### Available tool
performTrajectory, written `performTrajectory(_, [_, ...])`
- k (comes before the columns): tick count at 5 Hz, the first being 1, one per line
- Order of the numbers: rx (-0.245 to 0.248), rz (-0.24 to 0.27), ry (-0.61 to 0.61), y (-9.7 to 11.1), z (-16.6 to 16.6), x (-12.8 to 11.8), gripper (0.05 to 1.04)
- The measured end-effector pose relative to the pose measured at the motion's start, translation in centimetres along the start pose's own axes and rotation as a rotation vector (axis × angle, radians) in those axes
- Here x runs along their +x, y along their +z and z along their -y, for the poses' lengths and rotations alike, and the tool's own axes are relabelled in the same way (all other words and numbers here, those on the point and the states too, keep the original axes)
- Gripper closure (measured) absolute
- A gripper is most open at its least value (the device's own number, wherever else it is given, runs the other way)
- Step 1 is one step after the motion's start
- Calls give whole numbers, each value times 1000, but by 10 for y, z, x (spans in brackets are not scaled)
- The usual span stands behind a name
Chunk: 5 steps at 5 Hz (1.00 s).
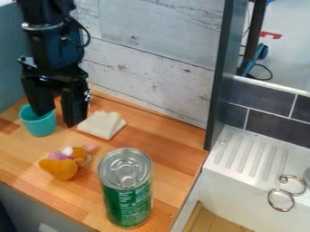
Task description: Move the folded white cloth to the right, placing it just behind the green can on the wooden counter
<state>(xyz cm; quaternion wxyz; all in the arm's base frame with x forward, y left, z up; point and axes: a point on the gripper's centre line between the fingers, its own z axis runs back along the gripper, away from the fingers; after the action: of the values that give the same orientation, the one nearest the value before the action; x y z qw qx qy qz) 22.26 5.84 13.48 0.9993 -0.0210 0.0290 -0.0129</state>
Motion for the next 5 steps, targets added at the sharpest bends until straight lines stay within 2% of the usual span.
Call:
performTrajectory(1, [-5, -18, -3, -5, 0, 0, 83])
performTrajectory(3, [42, 38, -27, -13, -18, 45, 83])
performTrajectory(4, [81, 42, -28, -30, -32, 70, 83])
performTrajectory(5, [86, 56, -44, -43, -38, 91, 83])
